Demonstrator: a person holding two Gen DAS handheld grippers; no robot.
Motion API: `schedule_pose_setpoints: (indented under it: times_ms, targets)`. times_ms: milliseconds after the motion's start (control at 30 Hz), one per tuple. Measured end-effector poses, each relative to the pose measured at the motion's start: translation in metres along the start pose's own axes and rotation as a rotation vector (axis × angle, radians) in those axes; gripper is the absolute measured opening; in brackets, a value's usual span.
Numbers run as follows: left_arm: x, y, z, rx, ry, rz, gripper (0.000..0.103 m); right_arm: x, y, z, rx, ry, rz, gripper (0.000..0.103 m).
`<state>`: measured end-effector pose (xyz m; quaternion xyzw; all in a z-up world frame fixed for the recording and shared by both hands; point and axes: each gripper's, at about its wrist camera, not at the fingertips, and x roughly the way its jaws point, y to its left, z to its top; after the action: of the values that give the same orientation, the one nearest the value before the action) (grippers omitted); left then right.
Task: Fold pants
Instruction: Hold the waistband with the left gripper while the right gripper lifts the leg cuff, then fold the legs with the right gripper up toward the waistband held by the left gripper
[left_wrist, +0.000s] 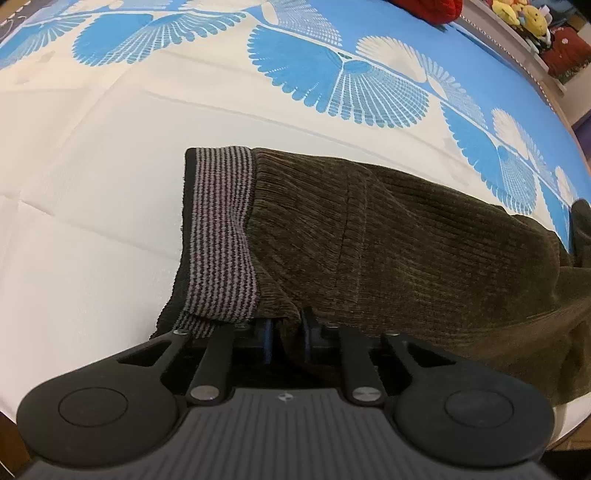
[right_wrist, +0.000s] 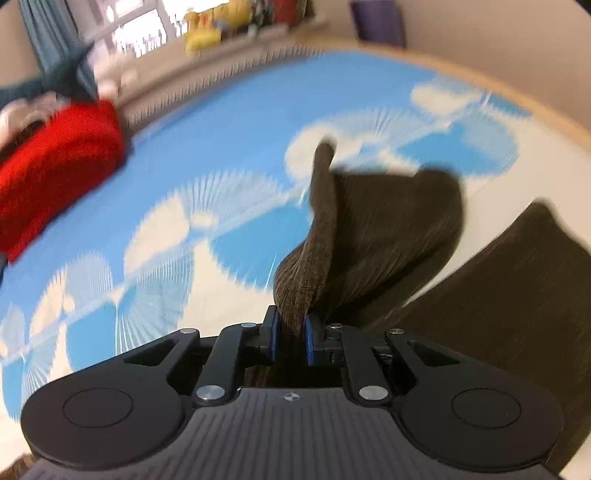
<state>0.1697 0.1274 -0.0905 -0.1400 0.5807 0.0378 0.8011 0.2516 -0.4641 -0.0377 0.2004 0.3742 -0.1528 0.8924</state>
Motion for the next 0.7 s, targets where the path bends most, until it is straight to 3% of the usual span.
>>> schedule_pose_setpoints:
  times_ms: [100,200,367,400,533,700]
  targets:
    - [-0.008,0.001,-0.001,-0.023,-0.030,-0.020,0.010,-0.026,-0.025,0.007,0.029,-0.036,0.020,0.014]
    - [-0.017,0.000,-0.003,-0.022,-0.064,-0.008,0.008,-0.041,-0.048,0.003,0.003,0.003,0.010,0.014]
    - [-0.021,0.006,-0.005,-0.027,-0.066,0.002,0.009,-0.019,-0.082,-0.033,-0.131,0.404,-0.002,0.015]
    - [-0.020,0.007,-0.005,-0.026,-0.060,0.001,0.009,-0.016,-0.088,-0.038,-0.141,0.446,0.005,0.016]
    - [-0.016,0.009,-0.005,-0.020,-0.048,0.009,0.013,-0.027,-0.105,-0.032,-0.155,0.385,0.036,0.024]
    - [-0.013,0.007,-0.003,-0.036,-0.042,0.021,0.013,-0.042,-0.130,-0.011,0.013,0.211,0.052,0.029]
